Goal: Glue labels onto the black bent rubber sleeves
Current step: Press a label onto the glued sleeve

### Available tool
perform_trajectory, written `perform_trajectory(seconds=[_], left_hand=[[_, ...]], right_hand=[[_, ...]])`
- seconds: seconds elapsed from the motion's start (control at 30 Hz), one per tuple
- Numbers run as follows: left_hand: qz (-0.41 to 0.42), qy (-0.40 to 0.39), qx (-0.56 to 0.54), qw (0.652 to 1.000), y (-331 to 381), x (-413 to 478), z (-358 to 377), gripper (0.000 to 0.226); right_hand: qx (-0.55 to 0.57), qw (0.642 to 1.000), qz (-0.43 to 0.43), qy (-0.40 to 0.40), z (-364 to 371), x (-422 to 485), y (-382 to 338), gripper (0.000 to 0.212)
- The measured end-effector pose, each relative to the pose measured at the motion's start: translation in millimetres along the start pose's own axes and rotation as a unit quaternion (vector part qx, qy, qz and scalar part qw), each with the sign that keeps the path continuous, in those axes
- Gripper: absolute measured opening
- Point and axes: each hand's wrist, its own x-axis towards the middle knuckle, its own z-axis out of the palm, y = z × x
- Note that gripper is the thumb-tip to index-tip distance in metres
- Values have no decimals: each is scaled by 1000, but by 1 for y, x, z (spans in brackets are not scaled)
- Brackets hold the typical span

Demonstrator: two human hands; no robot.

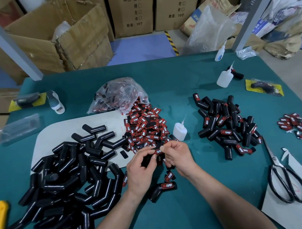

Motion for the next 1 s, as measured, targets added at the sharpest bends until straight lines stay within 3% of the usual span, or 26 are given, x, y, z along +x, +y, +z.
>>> perform_trajectory(seconds=[0.23, 0.3, 0.37, 0.43, 0.53, 0.73, 1.0], left_hand=[[-11, -1, -4, 1000, 1, 1, 0, 16], [-46, 6, -25, 999, 0, 2, -2, 21], [-92, 12, -57, 994, -1, 5, -5, 34], [-113, 12, -77, 991, -1, 7, -6, 39], [-118, 7, -84, 989, 3, 5, -6, 30], [-118, -10, -103, 988, 4, 3, -9, 23], [-178, -39, -117, 976, 7, 4, -7, 25]], right_hand=[[-17, 1000, -3, 6, -2, 2, 4, 25], [-88, 994, -59, 32, -2, 0, 8, 31], [-240, 944, -210, 89, -6, -2, 9, 22], [-331, 878, -343, 55, -9, -3, 7, 12], [-374, 832, -408, -26, -11, -1, 4, 26], [-329, 852, -401, -68, -17, -1, -1, 19], [-323, 867, -370, -84, -24, 3, -6, 16]])
